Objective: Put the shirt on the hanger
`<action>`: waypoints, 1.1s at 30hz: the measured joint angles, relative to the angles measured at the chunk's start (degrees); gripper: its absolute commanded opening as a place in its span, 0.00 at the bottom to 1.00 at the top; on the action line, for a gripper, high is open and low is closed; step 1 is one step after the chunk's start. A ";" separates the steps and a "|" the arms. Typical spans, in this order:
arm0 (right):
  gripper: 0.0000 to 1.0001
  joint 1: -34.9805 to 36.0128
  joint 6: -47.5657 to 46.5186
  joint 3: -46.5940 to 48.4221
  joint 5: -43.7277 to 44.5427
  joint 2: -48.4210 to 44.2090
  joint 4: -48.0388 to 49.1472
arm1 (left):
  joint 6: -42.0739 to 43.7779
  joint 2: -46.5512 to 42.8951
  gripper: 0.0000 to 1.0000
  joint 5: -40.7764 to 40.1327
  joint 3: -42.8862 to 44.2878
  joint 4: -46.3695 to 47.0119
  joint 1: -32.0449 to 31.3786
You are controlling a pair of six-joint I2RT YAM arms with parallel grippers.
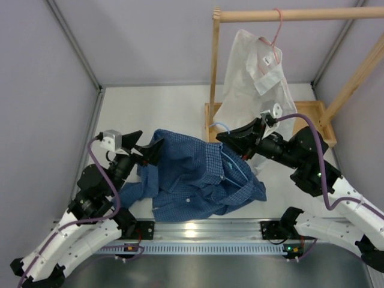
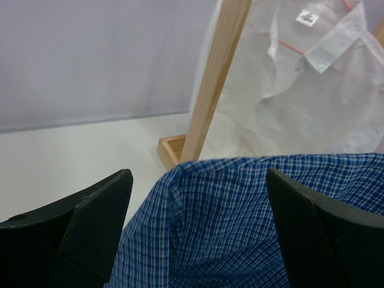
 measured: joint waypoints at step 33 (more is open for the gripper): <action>0.00 0.00 -5.07 4.76 14.69 -10.16 -9.92 | -14.21 21.53 0.00 -32.72 7.96 -9.94 8.11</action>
